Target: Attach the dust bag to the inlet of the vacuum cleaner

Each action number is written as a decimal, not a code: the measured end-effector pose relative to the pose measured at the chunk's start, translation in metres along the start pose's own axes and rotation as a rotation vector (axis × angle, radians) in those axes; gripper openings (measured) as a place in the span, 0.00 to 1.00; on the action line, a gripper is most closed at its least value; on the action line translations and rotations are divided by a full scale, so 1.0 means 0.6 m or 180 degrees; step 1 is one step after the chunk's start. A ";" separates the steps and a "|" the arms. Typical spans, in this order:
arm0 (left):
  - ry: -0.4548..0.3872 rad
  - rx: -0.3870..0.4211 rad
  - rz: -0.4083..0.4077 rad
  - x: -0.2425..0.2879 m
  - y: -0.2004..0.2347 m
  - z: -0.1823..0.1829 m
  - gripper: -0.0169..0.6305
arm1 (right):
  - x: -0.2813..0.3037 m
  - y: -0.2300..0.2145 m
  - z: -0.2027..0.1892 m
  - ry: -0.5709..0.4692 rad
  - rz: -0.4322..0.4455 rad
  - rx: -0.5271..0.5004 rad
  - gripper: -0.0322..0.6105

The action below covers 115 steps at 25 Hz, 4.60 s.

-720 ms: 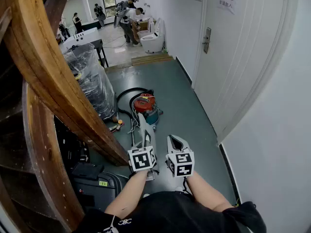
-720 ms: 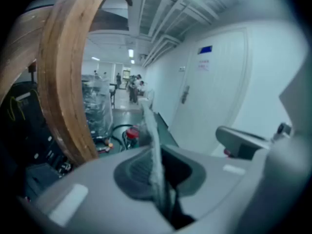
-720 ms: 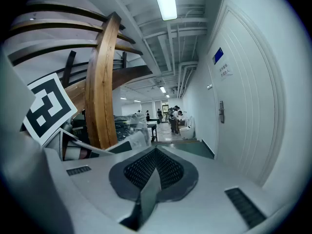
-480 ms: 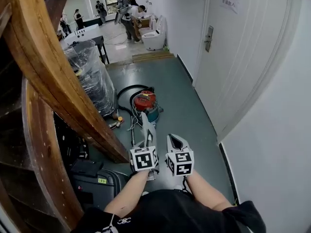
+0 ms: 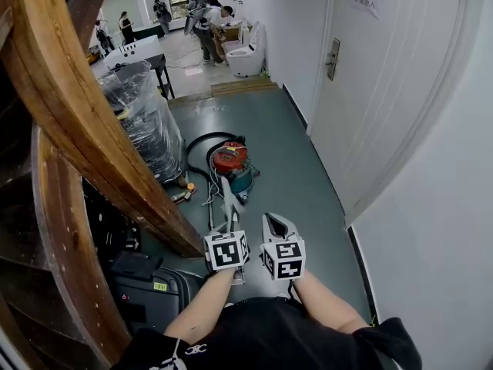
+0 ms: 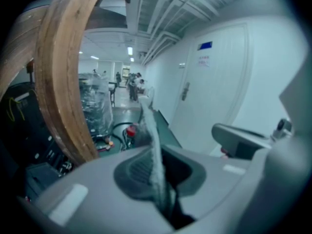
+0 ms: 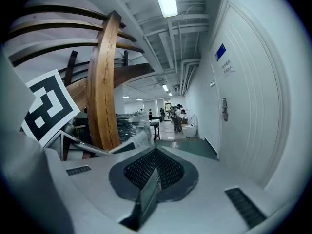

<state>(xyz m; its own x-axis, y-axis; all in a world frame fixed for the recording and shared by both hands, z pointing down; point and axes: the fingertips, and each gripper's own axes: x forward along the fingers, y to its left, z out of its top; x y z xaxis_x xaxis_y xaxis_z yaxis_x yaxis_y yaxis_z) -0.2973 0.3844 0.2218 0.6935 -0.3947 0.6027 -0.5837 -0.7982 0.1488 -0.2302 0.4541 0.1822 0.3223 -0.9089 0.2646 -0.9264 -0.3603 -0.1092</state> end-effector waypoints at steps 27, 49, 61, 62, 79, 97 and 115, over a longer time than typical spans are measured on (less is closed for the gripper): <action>0.0124 -0.0168 0.0156 0.108 -0.160 -0.015 0.07 | -0.014 -0.198 -0.048 0.0260 0.0220 -0.0057 0.05; 0.0058 -0.0245 0.0028 0.302 -0.090 0.116 0.07 | 0.193 -0.267 -0.006 0.0282 0.0144 -0.0283 0.05; 0.0104 -0.0355 0.0105 0.416 0.053 0.246 0.07 | 0.406 -0.232 0.062 0.0399 0.0265 -0.0301 0.05; 0.0106 -0.0382 0.0115 0.424 0.065 0.256 0.07 | 0.422 -0.229 0.068 0.0410 0.0282 -0.0311 0.05; 0.0162 -0.0803 0.0209 0.553 0.237 0.346 0.07 | 0.653 -0.188 0.100 0.0670 0.0449 -0.0465 0.05; 0.0293 -0.1089 0.0560 0.609 0.347 0.353 0.07 | 0.772 -0.204 0.109 0.0818 0.0533 -0.0400 0.05; 0.0207 -0.1935 0.1607 0.651 0.430 0.343 0.07 | 0.996 -0.200 0.106 0.1199 0.1705 -0.0823 0.05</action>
<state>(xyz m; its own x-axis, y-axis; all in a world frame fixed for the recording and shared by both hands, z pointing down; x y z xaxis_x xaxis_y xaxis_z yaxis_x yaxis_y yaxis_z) -0.0900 -0.0696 0.3342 0.2682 -0.6005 0.7533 -0.9625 -0.1339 0.2359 0.0861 -0.0589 0.2927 -0.2375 -0.7959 0.5570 -0.9704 0.2207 -0.0984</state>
